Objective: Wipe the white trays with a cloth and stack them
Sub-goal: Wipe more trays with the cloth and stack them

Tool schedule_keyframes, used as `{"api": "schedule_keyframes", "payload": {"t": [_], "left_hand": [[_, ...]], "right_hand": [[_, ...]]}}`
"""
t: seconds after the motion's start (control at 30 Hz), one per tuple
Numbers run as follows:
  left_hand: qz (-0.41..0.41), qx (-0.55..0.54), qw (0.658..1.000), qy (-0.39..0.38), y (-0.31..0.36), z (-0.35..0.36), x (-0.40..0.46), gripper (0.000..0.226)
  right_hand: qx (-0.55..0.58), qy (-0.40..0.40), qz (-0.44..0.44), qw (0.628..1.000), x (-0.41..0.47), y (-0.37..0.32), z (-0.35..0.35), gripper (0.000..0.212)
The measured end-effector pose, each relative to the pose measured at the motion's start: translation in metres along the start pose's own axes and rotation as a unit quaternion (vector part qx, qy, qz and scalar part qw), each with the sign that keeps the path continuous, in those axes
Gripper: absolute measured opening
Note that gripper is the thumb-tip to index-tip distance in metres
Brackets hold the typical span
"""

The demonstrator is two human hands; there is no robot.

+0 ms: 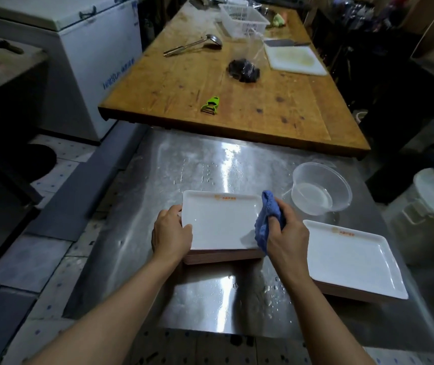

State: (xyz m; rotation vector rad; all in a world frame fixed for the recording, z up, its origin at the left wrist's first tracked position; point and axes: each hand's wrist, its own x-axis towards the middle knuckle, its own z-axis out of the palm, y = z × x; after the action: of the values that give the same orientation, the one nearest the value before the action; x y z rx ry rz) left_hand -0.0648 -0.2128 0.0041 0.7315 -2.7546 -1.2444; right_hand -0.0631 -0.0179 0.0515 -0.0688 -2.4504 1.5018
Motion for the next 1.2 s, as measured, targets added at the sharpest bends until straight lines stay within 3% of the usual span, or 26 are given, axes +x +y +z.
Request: {"api": "schedule_keyframes", "payload": {"t": [0.1,0.2,0.3,0.47,0.57,0.73,0.9,1.03,1.13,1.2], "left_hand": [[-0.02,-0.071,0.997,-0.03,0.0,-0.001,0.003,0.037],[-0.053,-0.134,0.987,-0.066,-0.004,-0.001,0.002,0.035],[-0.08,-0.212,0.971,-0.081,-0.006,-0.002,0.001,0.036],[-0.094,-0.288,0.948,-0.103,-0.004,-0.005,0.003,0.043],[-0.089,-0.293,0.946,-0.106,-0.006,-0.004,0.005,0.052],[-0.093,-0.288,0.948,-0.101,-0.011,-0.002,0.012,0.06],[-0.085,-0.301,0.944,-0.109,-0.014,-0.001,0.013,0.06],[-0.076,-0.272,0.952,-0.117,-0.018,0.001,0.017,0.061],[-0.118,-0.331,0.926,-0.139,-0.02,-0.002,0.02,0.061],[-0.154,-0.42,0.879,-0.166,-0.017,-0.003,0.02,0.046]], "right_hand": [[-0.129,0.026,-0.017,0.991,0.014,0.004,0.018,0.032],[-0.235,-0.113,0.025,0.965,0.019,0.017,0.037,0.047],[-0.263,-0.218,0.036,0.939,0.019,0.032,0.048,0.029],[-0.297,-0.171,0.051,0.938,0.042,0.046,0.052,0.036],[-0.238,-0.118,0.11,0.958,0.049,0.043,0.07,0.028],[-0.156,-0.099,0.077,0.98,0.036,0.035,0.099,0.026],[-0.179,-0.149,-0.038,0.972,0.026,0.019,0.125,0.025],[-0.138,-0.205,-0.105,0.963,0.019,-0.002,0.137,0.042],[-0.131,-0.256,-0.124,0.95,0.016,0.003,0.131,0.039],[-0.131,-0.289,-0.131,0.939,0.011,0.006,0.122,0.042]]}}
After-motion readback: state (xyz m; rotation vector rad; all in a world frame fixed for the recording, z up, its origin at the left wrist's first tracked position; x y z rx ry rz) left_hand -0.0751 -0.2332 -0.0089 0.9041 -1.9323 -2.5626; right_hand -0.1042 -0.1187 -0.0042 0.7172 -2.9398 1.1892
